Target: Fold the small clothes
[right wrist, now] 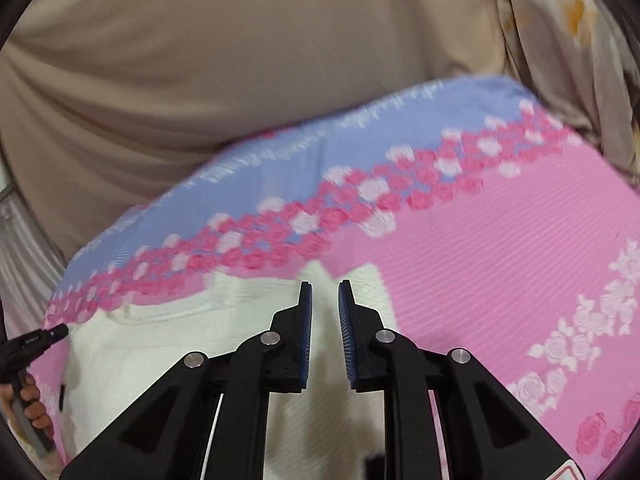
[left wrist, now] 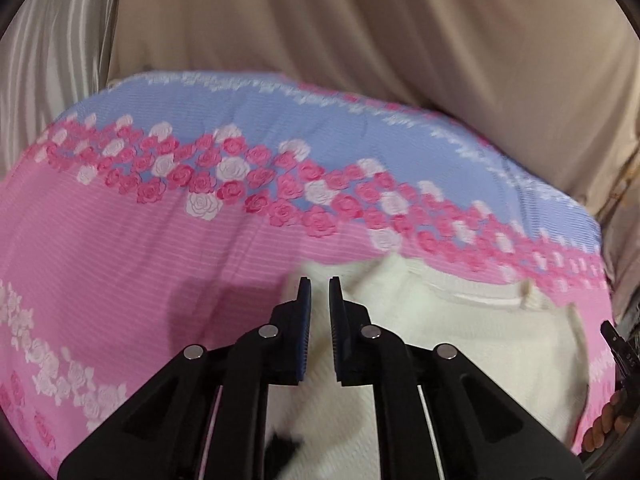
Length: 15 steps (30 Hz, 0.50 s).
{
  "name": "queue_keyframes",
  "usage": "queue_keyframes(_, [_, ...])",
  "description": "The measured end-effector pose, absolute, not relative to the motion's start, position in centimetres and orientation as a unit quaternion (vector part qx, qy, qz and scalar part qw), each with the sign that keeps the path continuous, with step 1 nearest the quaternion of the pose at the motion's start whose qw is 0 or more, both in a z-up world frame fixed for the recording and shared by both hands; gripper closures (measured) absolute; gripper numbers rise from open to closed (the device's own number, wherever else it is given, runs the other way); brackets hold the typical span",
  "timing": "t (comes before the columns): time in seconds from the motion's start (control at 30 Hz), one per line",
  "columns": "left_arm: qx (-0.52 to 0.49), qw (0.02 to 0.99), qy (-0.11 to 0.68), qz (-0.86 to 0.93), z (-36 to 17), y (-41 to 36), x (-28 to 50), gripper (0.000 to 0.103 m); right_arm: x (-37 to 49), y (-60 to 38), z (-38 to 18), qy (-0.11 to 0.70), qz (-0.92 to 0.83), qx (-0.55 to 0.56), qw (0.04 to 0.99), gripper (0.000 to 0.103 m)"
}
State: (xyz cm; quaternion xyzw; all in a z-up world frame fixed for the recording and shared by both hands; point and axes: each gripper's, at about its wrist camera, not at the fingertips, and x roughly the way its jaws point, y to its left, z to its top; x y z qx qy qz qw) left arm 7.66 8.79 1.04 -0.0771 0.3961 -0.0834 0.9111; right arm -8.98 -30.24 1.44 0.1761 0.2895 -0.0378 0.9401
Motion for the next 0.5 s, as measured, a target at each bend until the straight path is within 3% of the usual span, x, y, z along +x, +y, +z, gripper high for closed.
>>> queue_keyframes(0.13, [-0.045, 0.908, 0.380, -0.170, 2.9, 4.5, 1.7, 0.094, -10.6, -20.4, 0.5, 0.341, 0.113, 0.123, 0.925, 0.082])
queue_keyframes(0.23, [-0.004, 0.885, 0.416, -0.207, 0.1, 0.6, -1.1, 0.091, -11.6, -14.2, -2.9, 0.394, 0.189, 0.090, 0.895, 0.083])
queue_keyframes(0.27, [0.013, 0.880, 0.430, -0.201, -1.5, -0.1, -1.8, 0.091, -12.0, -13.4, -3.8, 0.402, 0.186, 0.072, 0.893, 0.088])
queue_keyframes(0.37, [0.035, 0.872, 0.460, -0.164, -4.8, 1.0, -2.8, 0.091, -13.9, -15.6, -6.0, 0.425, 0.148, 0.062, 0.891, 0.097])
queue_keyframes(0.5, [0.007, 0.870, 0.481, -0.107, -5.9, 7.3, -4.1, 0.095, -17.9, -24.6, -6.2, 0.430, 0.050, 0.118, 0.894, 0.100])
